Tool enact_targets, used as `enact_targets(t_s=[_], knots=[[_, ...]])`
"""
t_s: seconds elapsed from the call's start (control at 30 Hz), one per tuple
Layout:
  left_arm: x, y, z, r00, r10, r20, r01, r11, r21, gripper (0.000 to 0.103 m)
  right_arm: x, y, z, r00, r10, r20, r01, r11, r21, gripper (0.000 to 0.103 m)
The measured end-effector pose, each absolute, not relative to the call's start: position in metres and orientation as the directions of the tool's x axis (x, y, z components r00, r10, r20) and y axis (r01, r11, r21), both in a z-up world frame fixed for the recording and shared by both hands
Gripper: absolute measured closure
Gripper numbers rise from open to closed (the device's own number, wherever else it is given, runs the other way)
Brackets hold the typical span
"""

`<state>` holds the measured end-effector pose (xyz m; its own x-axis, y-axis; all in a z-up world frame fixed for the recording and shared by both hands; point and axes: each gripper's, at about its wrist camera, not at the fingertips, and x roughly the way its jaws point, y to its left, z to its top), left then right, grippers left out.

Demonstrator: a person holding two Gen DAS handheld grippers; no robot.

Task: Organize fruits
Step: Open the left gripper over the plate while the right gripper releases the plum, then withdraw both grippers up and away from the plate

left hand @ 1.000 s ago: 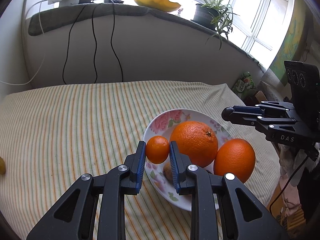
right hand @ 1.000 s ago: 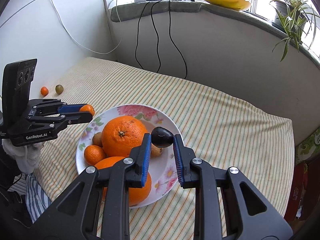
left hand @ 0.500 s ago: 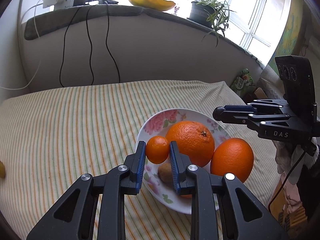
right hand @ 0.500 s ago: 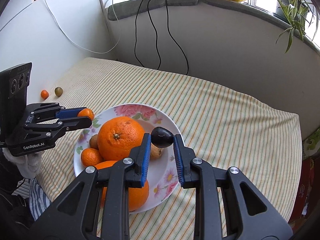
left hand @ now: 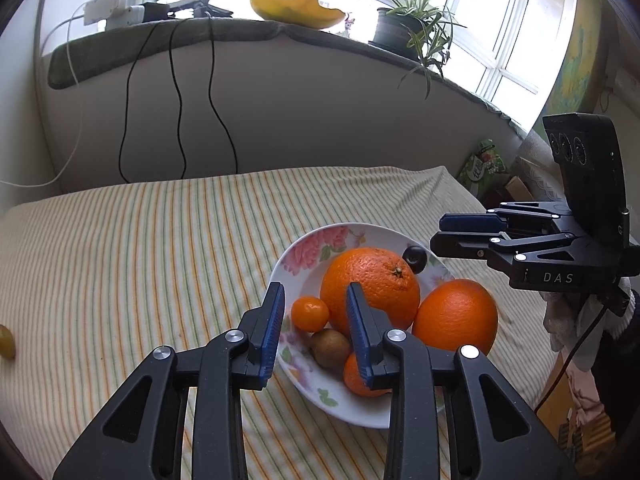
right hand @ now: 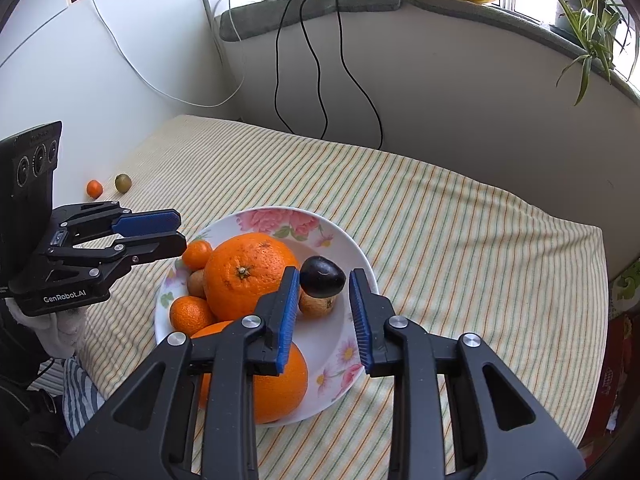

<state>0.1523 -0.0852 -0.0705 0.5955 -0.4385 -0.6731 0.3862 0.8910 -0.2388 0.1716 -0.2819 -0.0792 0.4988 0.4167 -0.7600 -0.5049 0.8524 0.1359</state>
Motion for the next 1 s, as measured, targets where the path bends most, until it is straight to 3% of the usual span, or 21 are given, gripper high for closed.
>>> enact_targets(t_s=[0.07, 0.2, 0.33, 0.4, 0.5, 1.0], knots=[[0.151, -0.086, -0.070, 0.597, -0.439, -0.672, 0.388, 0.891, -0.237, 0.071, 0.170, -0.282, -0.078, 0.506, 0.416, -0.756, -0.503, 0.854, 0.134, 0.056], [0.151, -0.086, -0.069, 0.597, -0.440, -0.671, 0.388, 0.890, -0.238, 0.071, 0.167, -0.281, -0.074, 0.513, 0.421, -0.748, -0.503, 0.854, 0.136, 0.054], [0.147, -0.086, -0.066, 0.609, -0.433, -0.665, 0.385, 0.894, -0.230, 0.049, 0.164, -0.280, -0.070, 0.531, 0.418, -0.737, -0.500, 0.857, 0.125, 0.038], [0.145, -0.085, -0.064, 0.618, -0.428, -0.660, 0.385, 0.896, -0.221, 0.044, 0.163, -0.279, -0.068, 0.535, 0.420, -0.733, -0.498, 0.858, 0.128, 0.037], [0.143, -0.085, -0.061, 0.629, -0.416, -0.656, 0.380, 0.902, -0.207, 0.037, 0.161, -0.277, -0.065, 0.548, 0.415, -0.727, -0.494, 0.861, 0.120, 0.027], [0.128, -0.065, -0.052, 0.676, -0.378, -0.633, 0.348, 0.921, -0.178, 0.036, 0.155, -0.255, -0.051, 0.553, 0.427, -0.715, -0.525, 0.845, 0.099, 0.027]])
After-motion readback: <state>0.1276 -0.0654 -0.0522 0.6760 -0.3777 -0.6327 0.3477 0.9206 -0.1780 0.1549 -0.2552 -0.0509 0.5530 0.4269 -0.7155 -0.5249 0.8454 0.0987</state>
